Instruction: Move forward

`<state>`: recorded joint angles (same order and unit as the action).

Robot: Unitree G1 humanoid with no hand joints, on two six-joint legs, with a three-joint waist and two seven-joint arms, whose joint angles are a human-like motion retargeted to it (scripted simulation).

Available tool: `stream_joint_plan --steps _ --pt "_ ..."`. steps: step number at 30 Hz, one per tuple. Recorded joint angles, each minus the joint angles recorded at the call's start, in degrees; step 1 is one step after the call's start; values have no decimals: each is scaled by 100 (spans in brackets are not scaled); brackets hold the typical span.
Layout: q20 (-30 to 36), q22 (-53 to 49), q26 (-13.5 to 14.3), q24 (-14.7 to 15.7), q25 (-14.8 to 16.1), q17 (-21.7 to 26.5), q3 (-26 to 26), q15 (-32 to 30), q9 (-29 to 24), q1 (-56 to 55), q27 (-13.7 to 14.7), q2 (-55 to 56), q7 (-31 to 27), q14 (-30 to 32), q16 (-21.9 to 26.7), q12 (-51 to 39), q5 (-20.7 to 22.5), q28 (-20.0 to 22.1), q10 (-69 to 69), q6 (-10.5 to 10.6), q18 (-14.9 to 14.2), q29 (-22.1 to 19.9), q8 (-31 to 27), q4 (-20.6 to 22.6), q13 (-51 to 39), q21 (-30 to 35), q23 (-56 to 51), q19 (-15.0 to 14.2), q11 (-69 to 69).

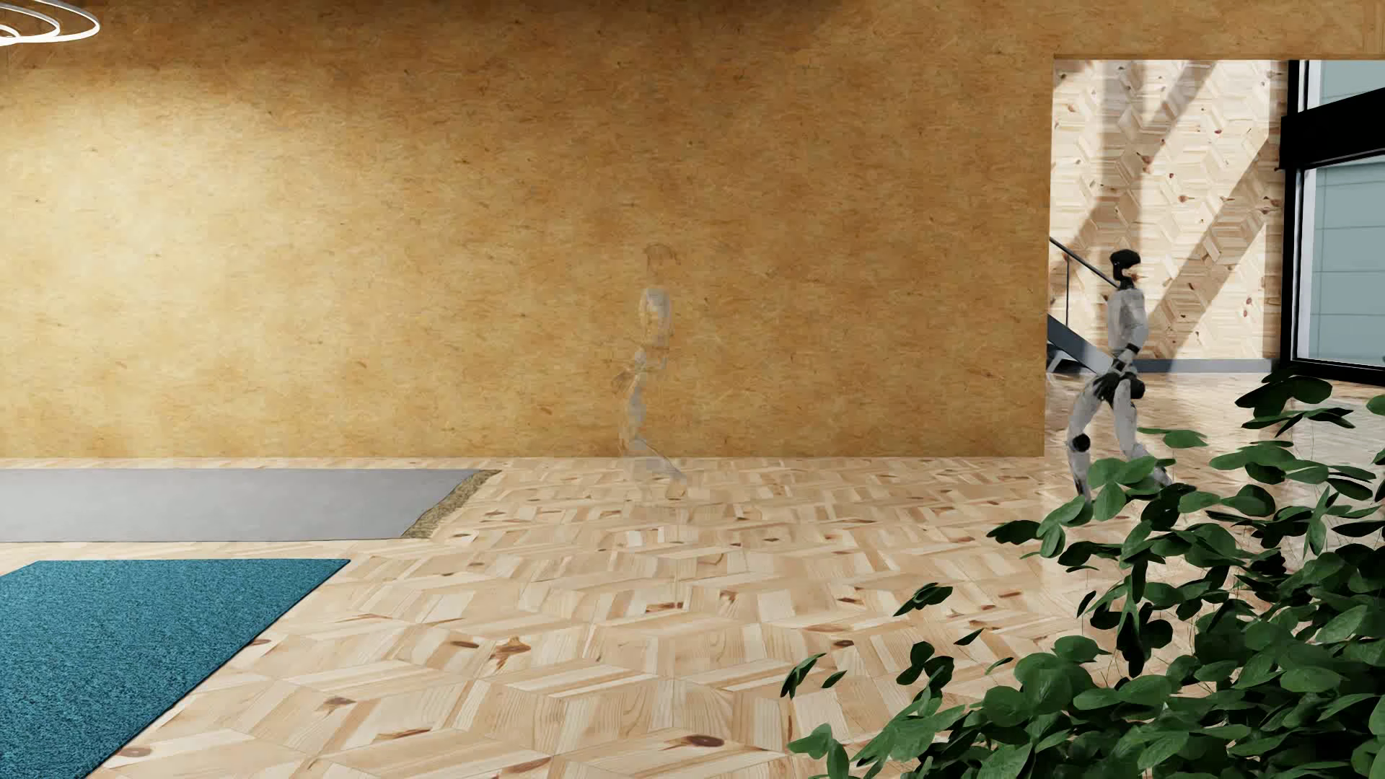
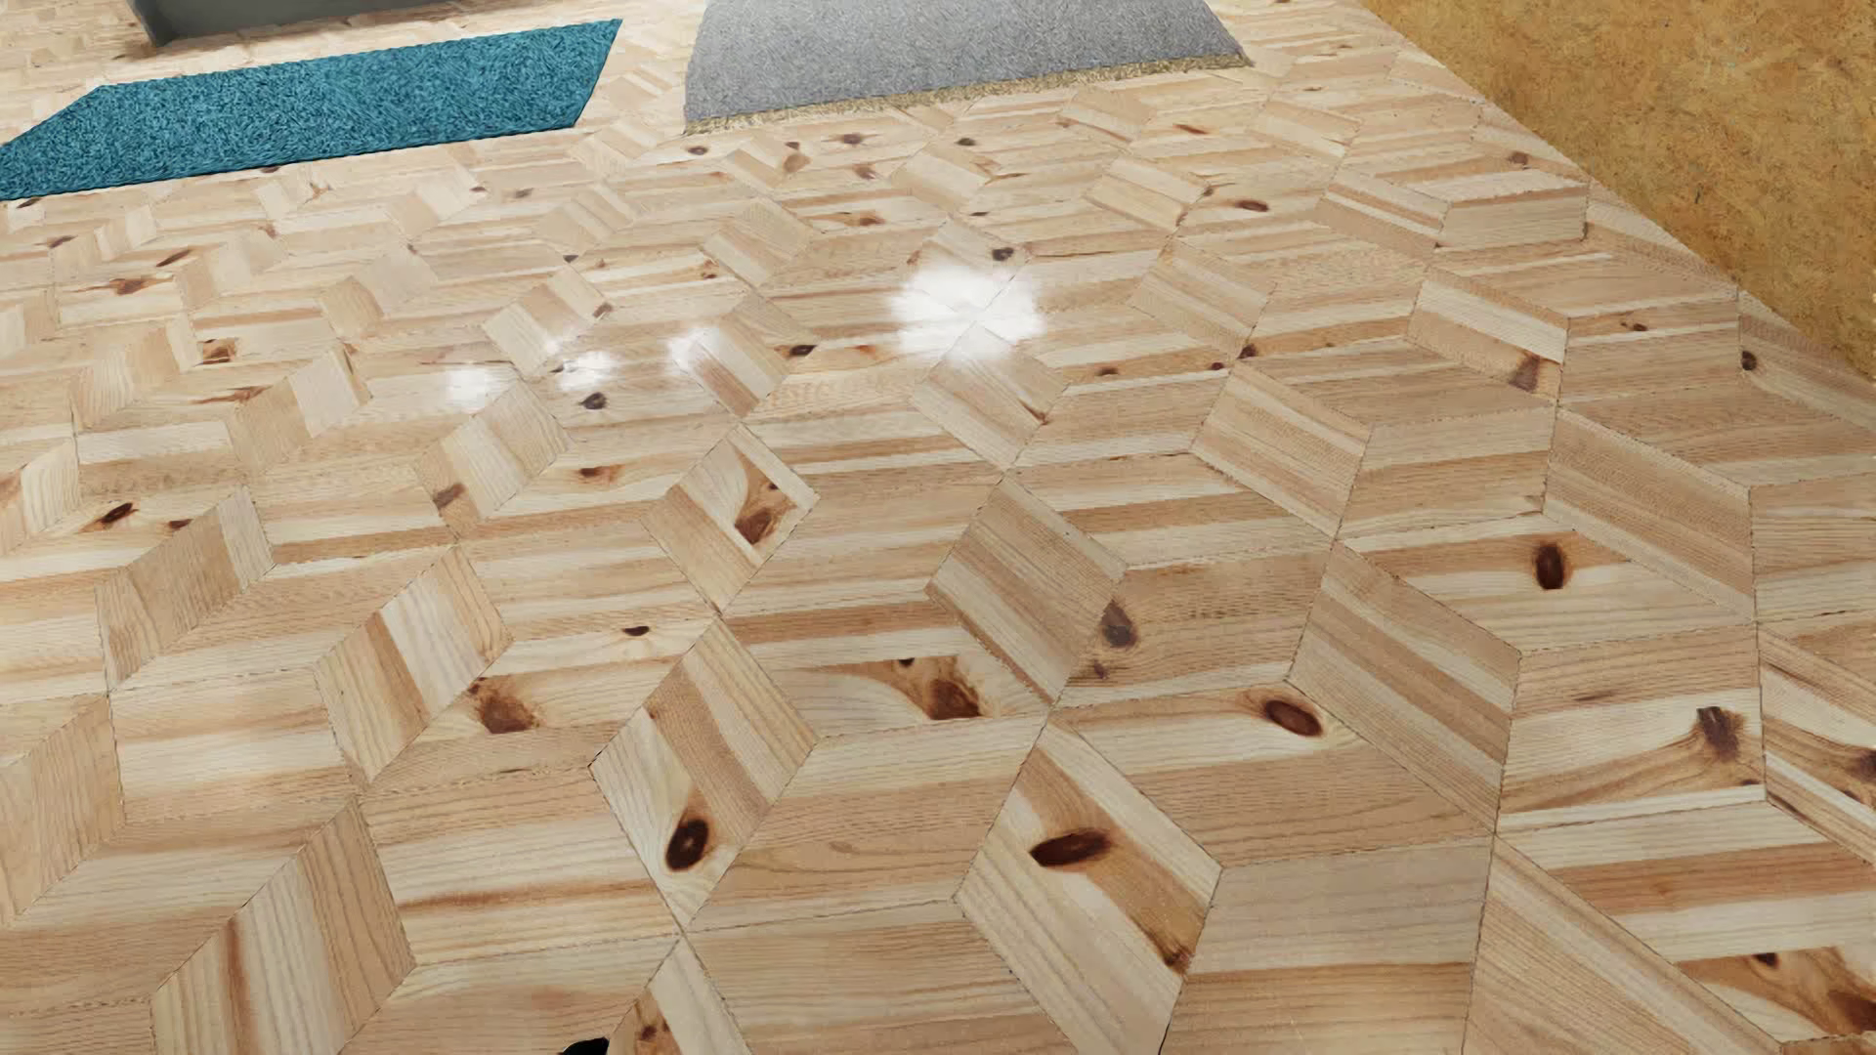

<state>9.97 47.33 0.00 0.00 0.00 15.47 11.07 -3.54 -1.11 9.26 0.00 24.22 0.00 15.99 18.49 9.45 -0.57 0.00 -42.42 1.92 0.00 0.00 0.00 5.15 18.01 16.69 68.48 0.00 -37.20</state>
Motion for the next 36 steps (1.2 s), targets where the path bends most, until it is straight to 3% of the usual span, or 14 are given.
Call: stream_joint_plan --steps 2,4,9,10,13,15,17,18,21,24,28,30,35,36 --pt "434 189 0 0 0 15 -323 461 -30 -1225 0 -466 0 626 -14 149 210 0 -1917 -116 0 0 0 117 -150 29 -180 0 -1" --pt "693 326 0 0 0 83 -795 698 -115 -2176 0 -1315 0 -6 -56 371 304 0 -2874 -236 0 0 0 80 -344 65 -498 0 284" --pt "1222 441 0 0 0 363 -1971 1312 -205 -3465 0 -3032 0 1351 -71 907 24 0 268 -510 0 0 0 4 -1039 -170 -1516 0 829" --pt "1315 469 0 0 0 413 -2068 1568 -197 -3494 0 -3358 0 1093 -71 991 55 0 1093 -491 0 0 0 -21 -1125 -247 -1713 0 889" --pt "1551 762 0 0 0 484 -2385 1591 -157 -3371 0 -3846 0 -2117 -150 1096 -116 0 1735 -550 0 0 0 122 -1387 -463 -1942 0 658" --pt "1650 995 0 0 0 437 -2310 444 -80 -3607 0 -3840 0 -224 -213 1144 -254 0 1461 -658 0 0 0 429 -1320 -546 -1836 0 -3" --pt "1577 1097 0 0 0 328 -2128 -1660 -13 -3301 0 -3103 0 -157 -175 1149 -504 0 1040 -807 0 0 0 688 -1053 -428 -1541 0 -1737" --pt "1540 1063 0 0 0 307 -1966 -1735 -11 -3103 0 -2448 0 -377 -144 1081 -597 0 968 -864 0 0 0 845 -1022 -199 -1397 0 -2716" --pt "1194 751 0 0 0 238 -1369 633 -153 -1700 0 -1004 0 -1386 -41 825 -500 0 1267 -748 0 0 0 874 -838 148 -1012 0 -4136" --pt "980 311 0 0 0 214 -521 559 -171 -383 0 -92 0 -2533 173 497 -433 0 1747 -550 0 0 0 555 -512 230 -867 0 -2618" --pt "603 -174 0 0 0 195 89 -662 62 451 0 4 0 -3421 377 -98 -531 0 1829 -435 0 0 0 232 -115 107 -905 0 2615" --pt "384 -137 0 0 0 166 160 -222 79 701 0 299 0 -2858 340 -290 -448 0 1690 -347 0 0 0 48 -40 250 -603 0 753" --pt "847 32 0 0 0 72 -9 678 69 -951 0 -270 0 1101 197 51 66 0 -1976 -254 0 0 0 -237 -119 519 -412 0 -464" --pt "941 39 0 0 0 84 -177 896 32 -1425 0 -602 0 707 175 126 114 0 -2719 -313 0 0 0 -207 -182 500 -571 0 -446"
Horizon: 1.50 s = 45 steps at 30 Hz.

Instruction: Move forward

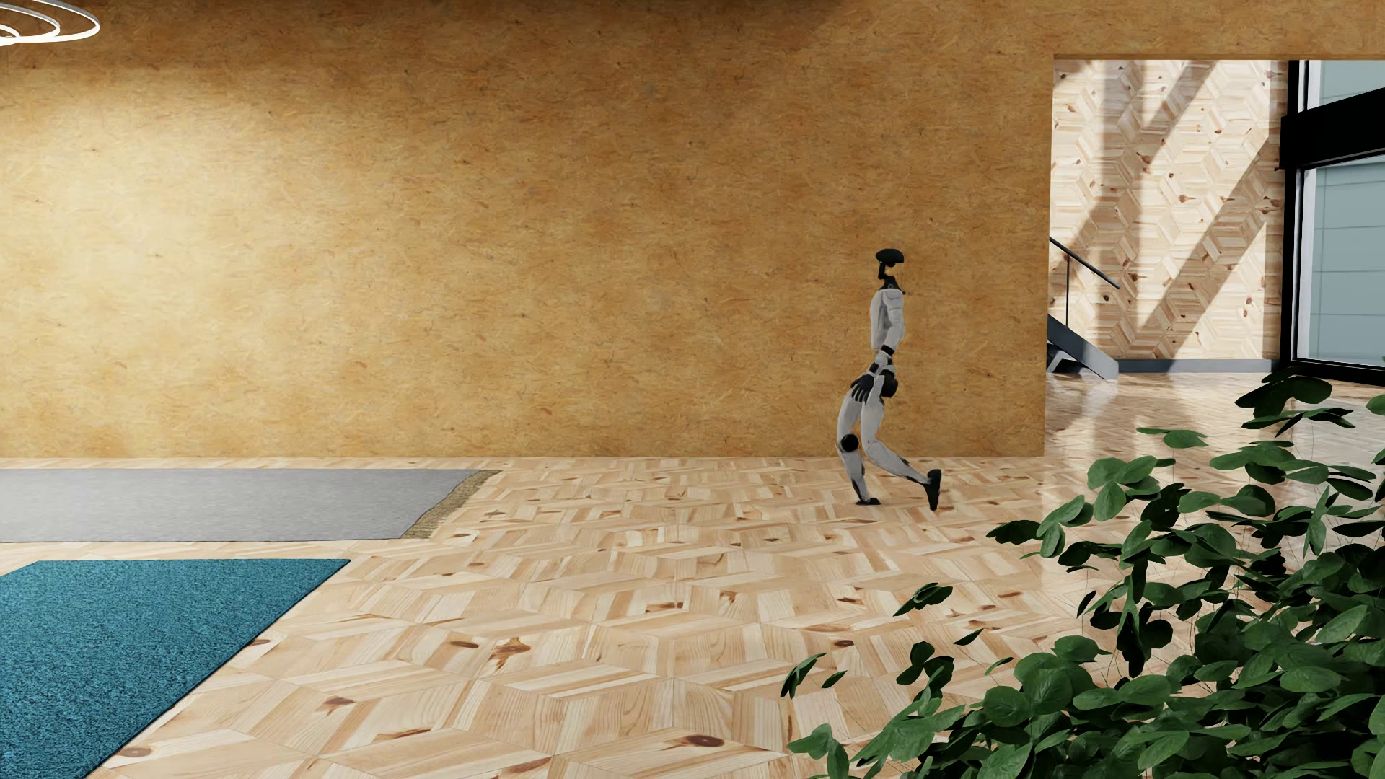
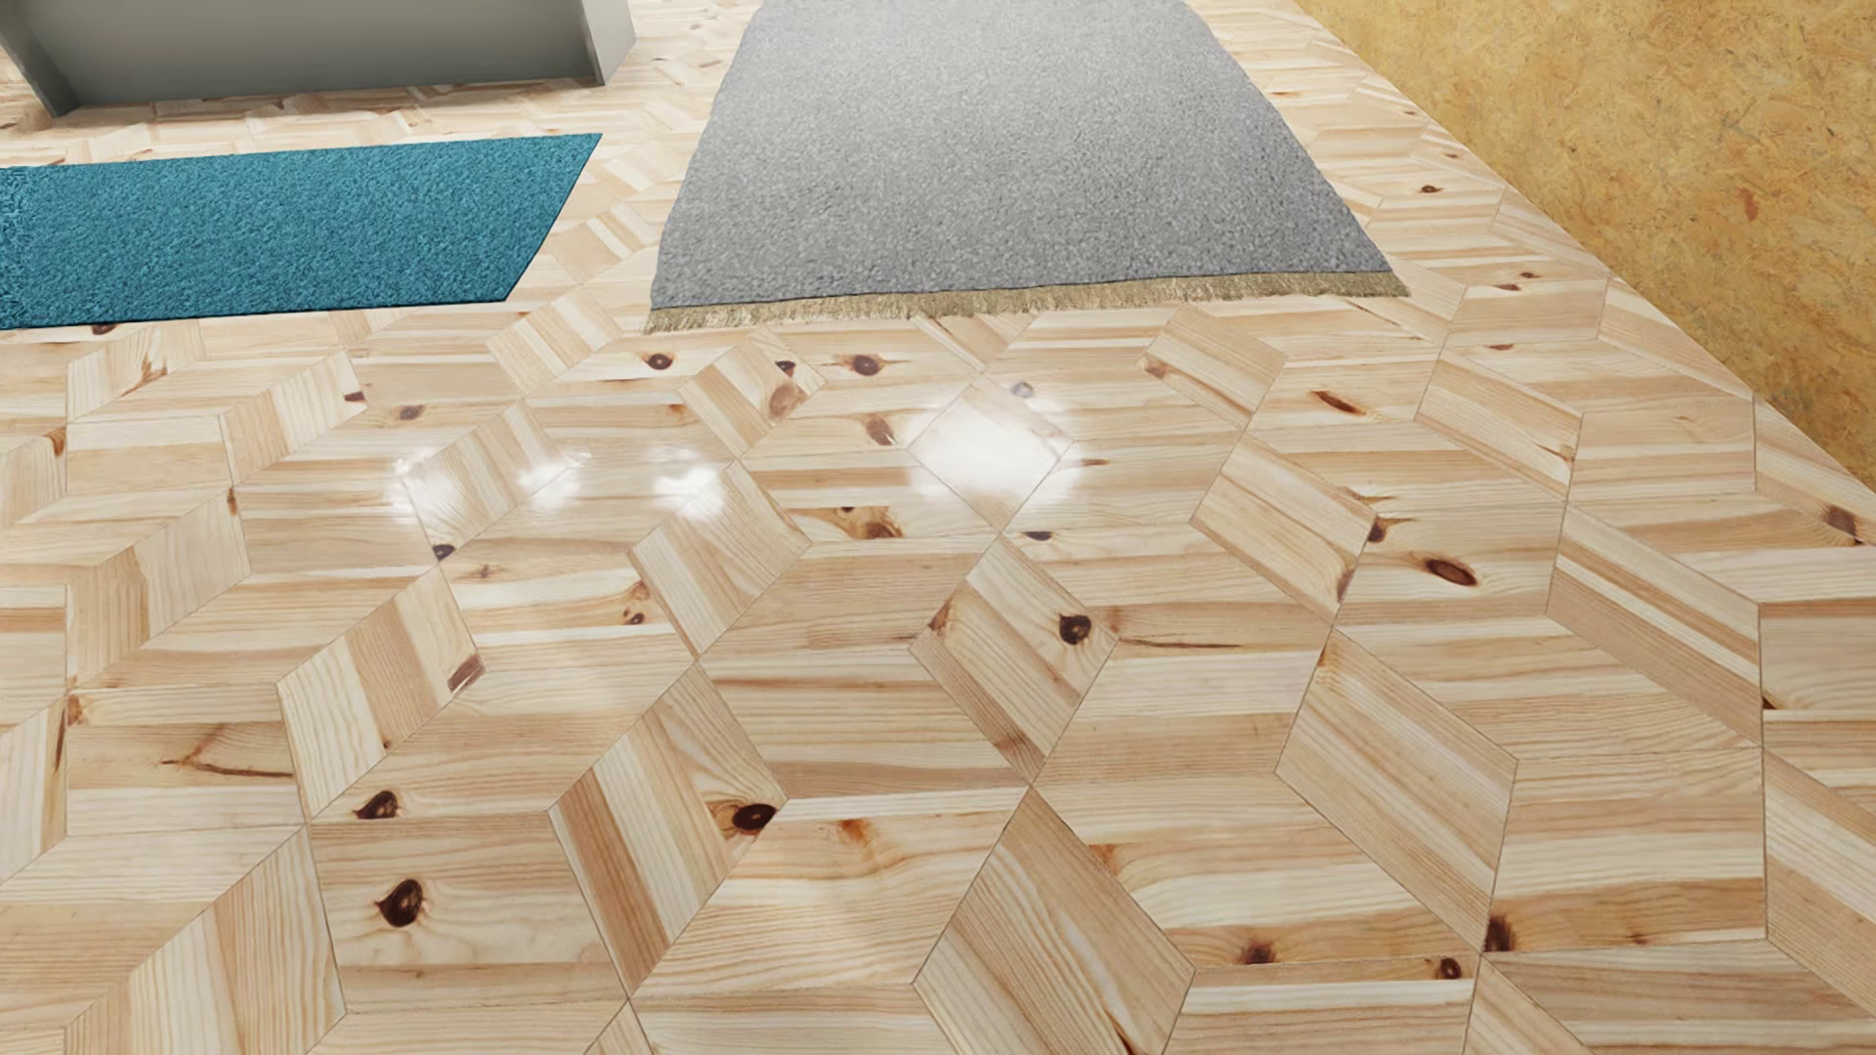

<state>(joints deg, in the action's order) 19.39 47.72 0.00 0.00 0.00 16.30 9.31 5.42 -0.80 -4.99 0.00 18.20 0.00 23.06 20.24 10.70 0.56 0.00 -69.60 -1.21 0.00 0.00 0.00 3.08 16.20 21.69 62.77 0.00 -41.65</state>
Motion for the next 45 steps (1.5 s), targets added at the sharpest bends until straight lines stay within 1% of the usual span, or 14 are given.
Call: stream_joint_plan --steps 3,7,10,13,15,19,25,26,28,31,35,40,43,45 --pt "118 217 0 0 0 126 -858 207 -173 -1239 0 -1309 0 -1059 -195 234 30 0 -64 -164 0 0 0 106 -487 -66 -263 0 664" --pt "413 -174 0 0 0 377 -1774 774 -258 -2057 0 -2487 0 99 -172 808 -100 0 3315 -233 0 0 0 119 -1003 -608 -1161 0 1153" --pt "494 -38 0 0 0 484 -2091 1025 -162 -1887 0 -3152 0 -3088 -307 1021 -226 0 4479 -175 0 0 0 188 -1258 -962 -1510 0 1147" --pt "691 461 0 0 0 374 -2010 -475 -11 -2147 0 -3367 0 -906 -376 1099 -466 0 4125 -307 0 0 0 644 -1111 -1124 -1251 0 369" --pt "587 765 0 0 0 233 -1893 -2418 122 -1881 0 -2616 0 -815 -414 1079 -750 0 3662 -352 0 0 0 890 -835 -1111 -735 0 -1200" --pt "315 588 0 0 0 91 -1100 -104 -36 -263 0 -614 0 -2072 -293 726 -815 0 3883 -183 0 0 0 1029 -708 -669 155 0 -3723" --pt "-206 -13 0 0 0 -1 252 -846 -48 1724 0 630 0 -3715 81 -344 -750 0 4521 -9 0 0 0 554 -14 -560 -271 0 584" --pt "-288 -133 0 0 0 -15 343 -2494 15 1891 0 573 0 -3838 78 -495 -711 0 4508 7 0 0 0 465 57 -510 -123 0 3243" --pt "-509 -348 0 0 0 -70 505 -892 -10 2201 0 889 0 -3402 42 -675 -598 0 4410 51 0 0 0 265 159 -534 28 0 1081" --pt "-596 -295 0 0 0 -158 501 -826 107 1728 0 746 0 -900 -214 -327 -181 0 2608 168 0 0 0 20 330 -467 346 0 100" --pt "-171 10 0 0 0 -95 -318 -75 -1 -466 0 -793 0 -889 -305 34 155 0 -411 6 0 0 0 127 -36 -329 22 0 500" --pt "-12 589 0 0 0 308 -1636 531 -223 -1825 0 -2681 0 235 -223 638 -40 0 2750 -251 0 0 0 164 -804 -537 -1049 0 1219" --pt "485 1109 0 0 0 461 -2090 1006 -112 -1826 0 -3133 0 -2631 -273 832 -121 0 5262 -257 0 0 0 176 -1284 -902 -1255 0 1142" --pt "547 1308 0 0 0 442 -2169 547 -113 -2062 0 -3413 0 -2446 -348 1033 -302 0 4471 -323 0 0 0 349 -1374 -1095 -1239 0 796"
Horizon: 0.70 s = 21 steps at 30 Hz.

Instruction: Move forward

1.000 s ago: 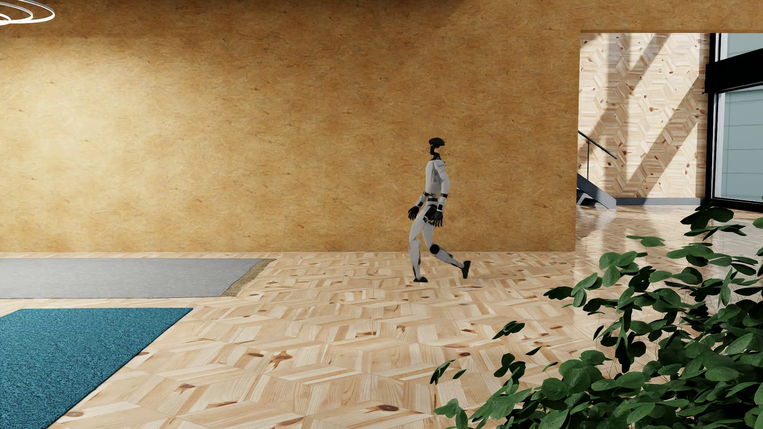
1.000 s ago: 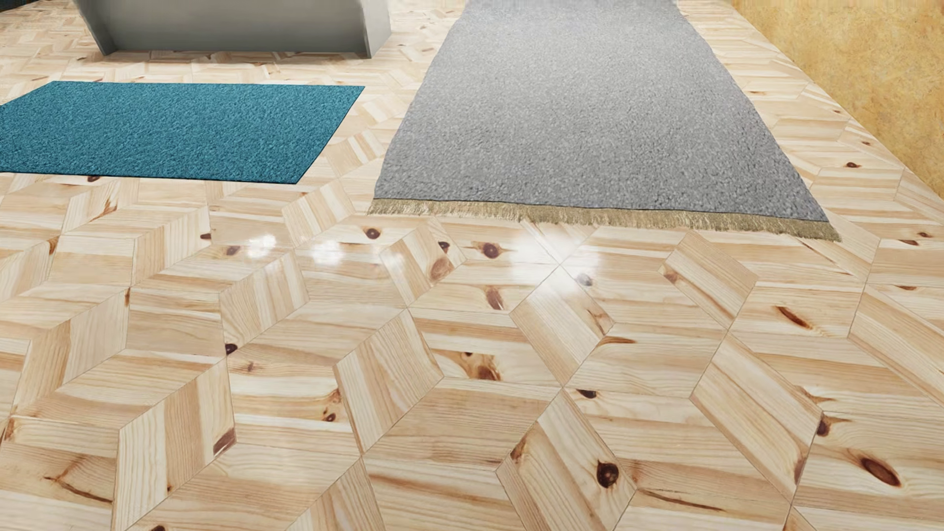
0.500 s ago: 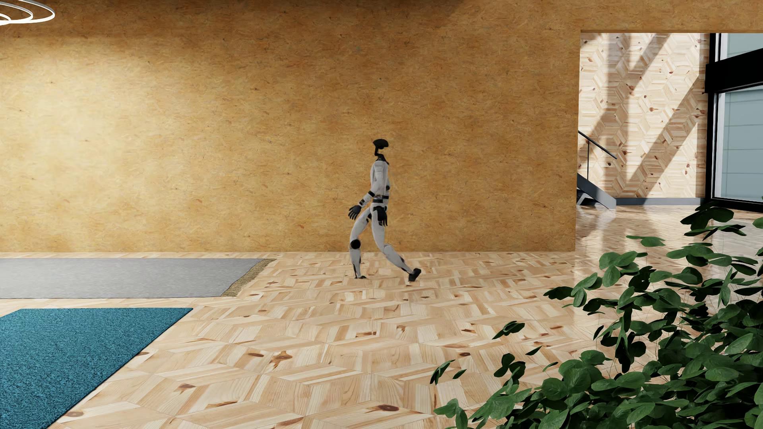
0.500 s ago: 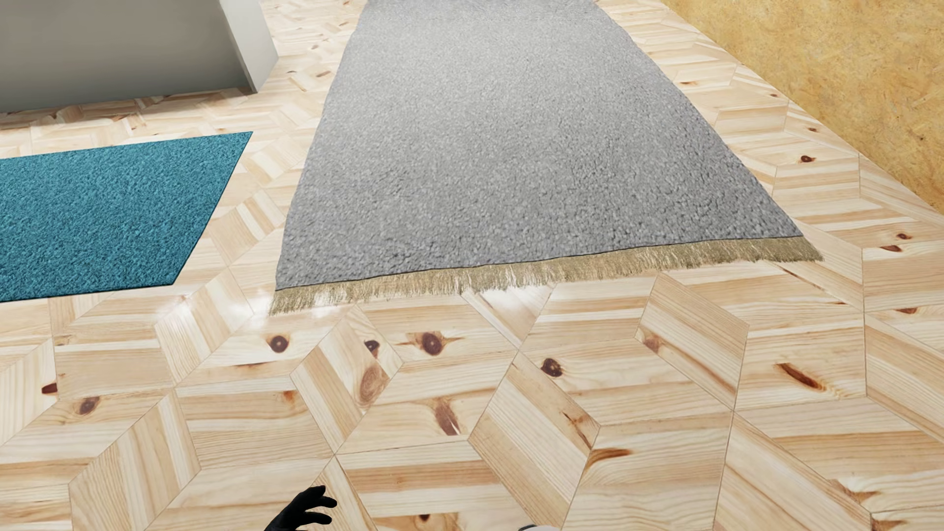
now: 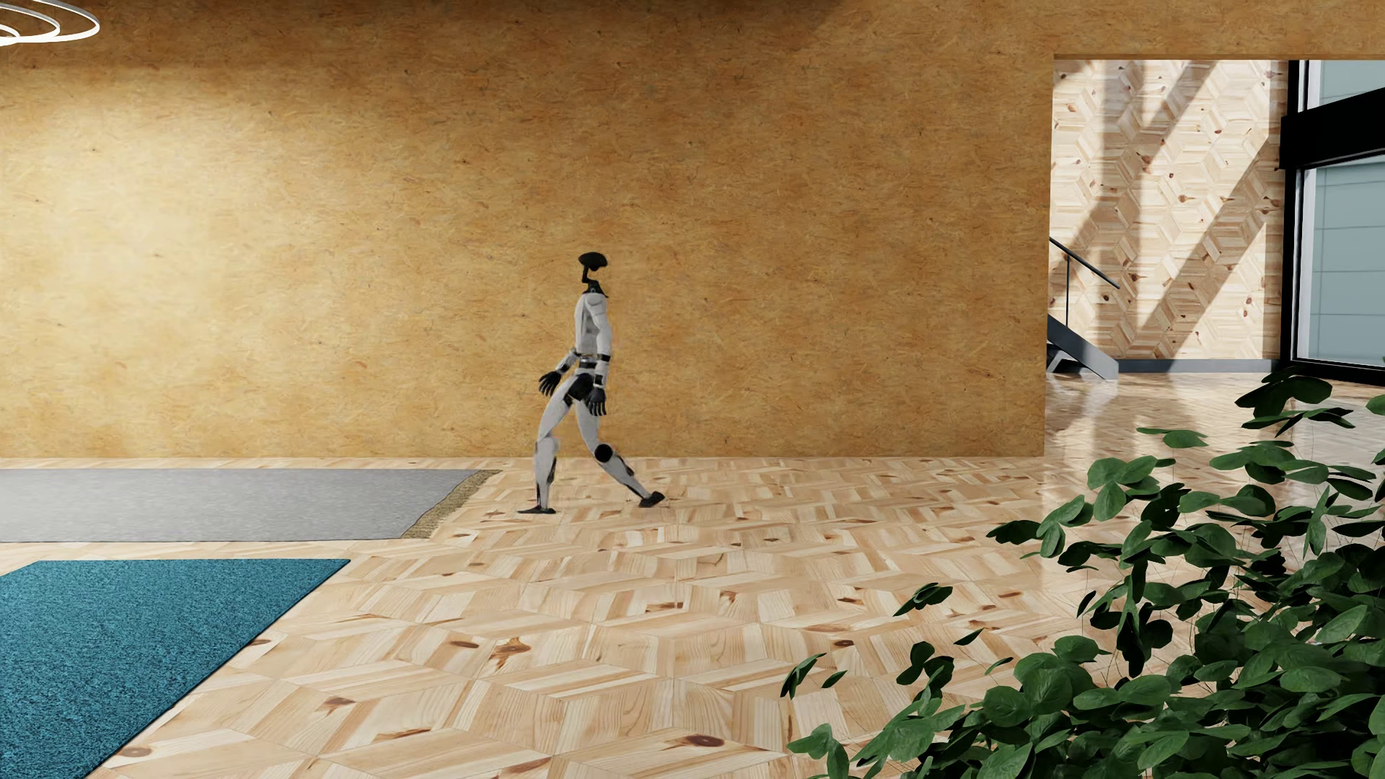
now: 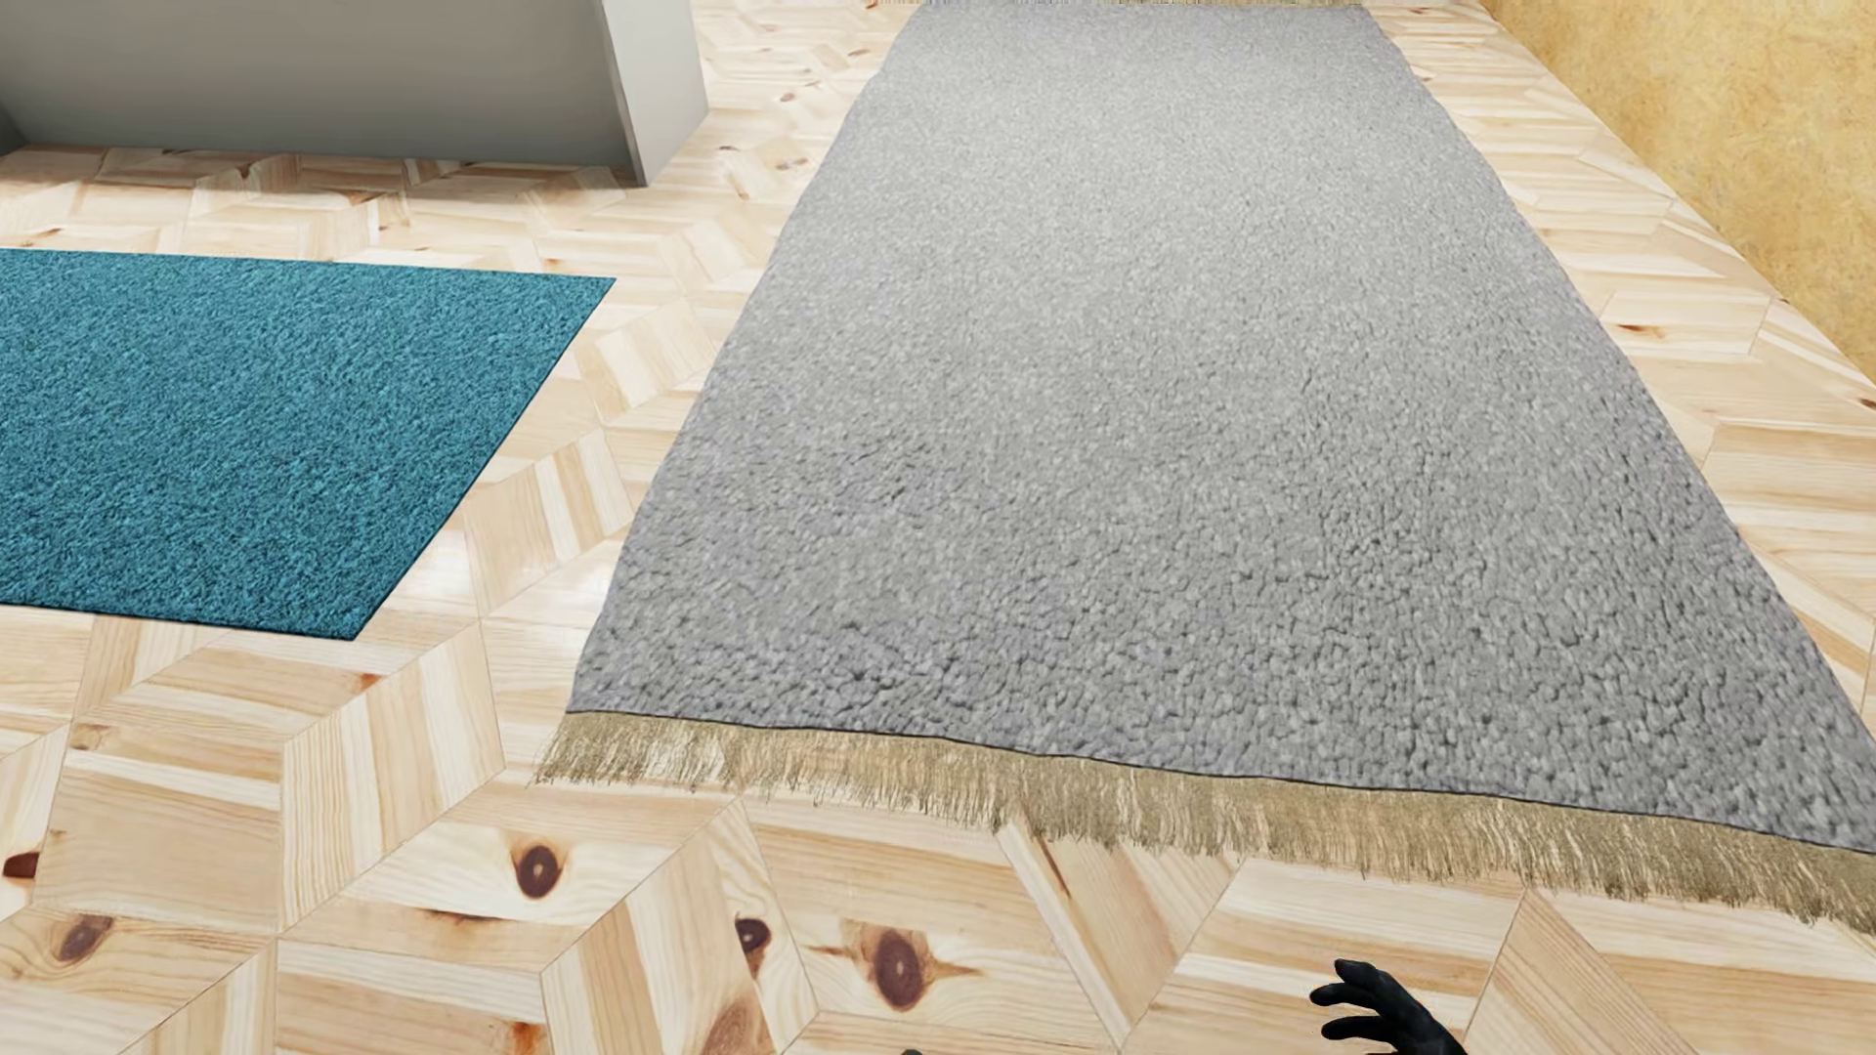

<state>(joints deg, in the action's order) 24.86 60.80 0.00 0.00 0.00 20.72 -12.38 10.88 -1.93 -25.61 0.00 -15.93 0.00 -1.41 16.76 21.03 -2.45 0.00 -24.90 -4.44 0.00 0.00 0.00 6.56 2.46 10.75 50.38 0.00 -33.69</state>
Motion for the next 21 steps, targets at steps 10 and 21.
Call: stream_joint_plan --steps 10,21 --pt "-480 -644 0 0 0 -464 1644 -528 -68 2654 0 3530 0 -227 147 -712 -420 0 -270 209 0 0 0 446 819 474 861 0 -3609" --pt "-1224 -1623 0 0 0 -590 2642 -1193 225 3290 0 3986 0 2177 327 -1460 89 0 -2431 507 0 0 0 -288 1554 1185 1681 0 -675"
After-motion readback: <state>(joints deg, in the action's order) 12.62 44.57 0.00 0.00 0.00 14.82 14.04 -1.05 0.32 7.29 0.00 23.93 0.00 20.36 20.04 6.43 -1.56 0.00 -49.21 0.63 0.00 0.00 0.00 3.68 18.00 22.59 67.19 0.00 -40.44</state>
